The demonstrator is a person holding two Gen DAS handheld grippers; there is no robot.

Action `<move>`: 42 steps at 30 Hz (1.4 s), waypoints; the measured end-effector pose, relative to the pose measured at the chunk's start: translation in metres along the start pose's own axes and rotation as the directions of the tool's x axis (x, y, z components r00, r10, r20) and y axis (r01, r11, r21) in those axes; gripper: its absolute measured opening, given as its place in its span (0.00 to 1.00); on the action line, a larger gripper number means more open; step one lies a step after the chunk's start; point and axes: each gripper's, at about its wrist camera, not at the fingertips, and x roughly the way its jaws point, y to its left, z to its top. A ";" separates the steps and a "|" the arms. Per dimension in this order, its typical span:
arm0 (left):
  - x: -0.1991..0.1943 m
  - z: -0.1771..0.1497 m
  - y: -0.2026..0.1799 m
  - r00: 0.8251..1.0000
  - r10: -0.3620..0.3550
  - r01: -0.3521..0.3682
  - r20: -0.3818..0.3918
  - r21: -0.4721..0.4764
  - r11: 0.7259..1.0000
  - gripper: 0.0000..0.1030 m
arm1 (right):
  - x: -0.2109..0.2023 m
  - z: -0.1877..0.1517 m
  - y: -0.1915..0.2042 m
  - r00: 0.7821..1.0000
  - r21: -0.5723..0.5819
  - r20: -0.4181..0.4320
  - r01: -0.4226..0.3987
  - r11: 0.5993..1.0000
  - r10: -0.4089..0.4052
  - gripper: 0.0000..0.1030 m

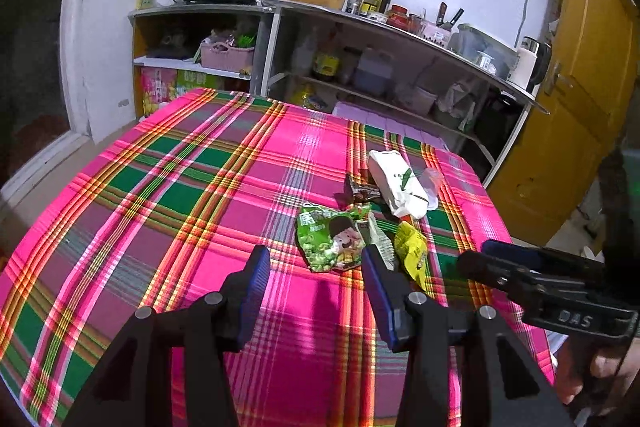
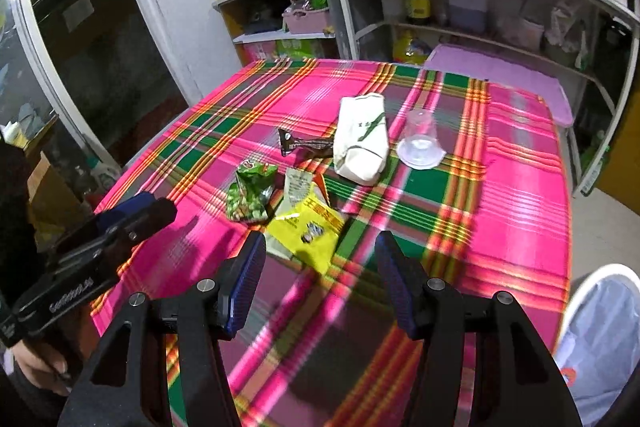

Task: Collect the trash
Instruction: 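Grasp the green snack bag with the left tool while the right tool grasps the yellow snack bag, then carry both snack bags over the bin and open both tools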

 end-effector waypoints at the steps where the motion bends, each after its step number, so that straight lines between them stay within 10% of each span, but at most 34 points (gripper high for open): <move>1: 0.000 0.000 0.002 1.000 -0.001 0.001 0.000 -0.005 1.000 0.46 | 0.006 0.002 -0.001 1.000 0.007 -0.005 -0.003 1.000 0.003 0.56; 16: 0.017 0.004 0.012 1.000 -0.017 0.016 -0.019 -0.042 0.999 0.46 | 0.061 0.012 -0.017 0.989 0.115 -0.096 -0.098 0.988 0.110 0.43; 36: 0.072 0.016 -0.018 0.994 -0.029 0.022 -0.109 -0.065 0.998 0.46 | 0.002 -0.015 -0.044 0.997 0.129 -0.016 -0.077 0.989 0.079 0.29; 38: 0.077 0.016 -0.021 0.993 -0.004 -0.002 -0.115 -0.052 0.999 0.23 | -0.002 -0.017 -0.047 0.997 0.130 -0.011 -0.073 0.989 0.075 0.29; 42: 0.079 0.013 -0.023 0.993 0.028 -0.032 -0.115 -0.031 0.999 0.11 | -0.013 -0.021 -0.054 0.997 0.143 0.007 -0.072 0.987 0.072 0.29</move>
